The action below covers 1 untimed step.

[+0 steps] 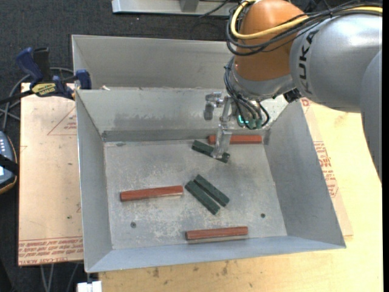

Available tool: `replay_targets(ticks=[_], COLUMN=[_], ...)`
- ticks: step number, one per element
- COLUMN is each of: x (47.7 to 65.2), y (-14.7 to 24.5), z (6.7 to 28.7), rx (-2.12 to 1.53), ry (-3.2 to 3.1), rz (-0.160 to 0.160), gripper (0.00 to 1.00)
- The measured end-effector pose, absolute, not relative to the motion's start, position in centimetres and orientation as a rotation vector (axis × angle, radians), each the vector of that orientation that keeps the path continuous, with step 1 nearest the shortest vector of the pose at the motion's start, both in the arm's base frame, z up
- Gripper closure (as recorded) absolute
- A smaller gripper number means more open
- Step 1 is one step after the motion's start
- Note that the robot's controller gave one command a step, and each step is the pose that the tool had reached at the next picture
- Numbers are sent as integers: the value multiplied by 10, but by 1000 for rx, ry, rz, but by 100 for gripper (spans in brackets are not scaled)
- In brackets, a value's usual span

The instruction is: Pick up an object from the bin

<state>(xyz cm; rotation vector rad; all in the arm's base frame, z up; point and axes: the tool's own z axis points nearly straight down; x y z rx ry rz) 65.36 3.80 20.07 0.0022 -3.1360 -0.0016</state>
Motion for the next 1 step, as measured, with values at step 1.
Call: replay_targets(ticks=[1], x=[628], y=[11], z=[74], rx=[-214], ry=[-3130], rz=[-2], gripper=[0])
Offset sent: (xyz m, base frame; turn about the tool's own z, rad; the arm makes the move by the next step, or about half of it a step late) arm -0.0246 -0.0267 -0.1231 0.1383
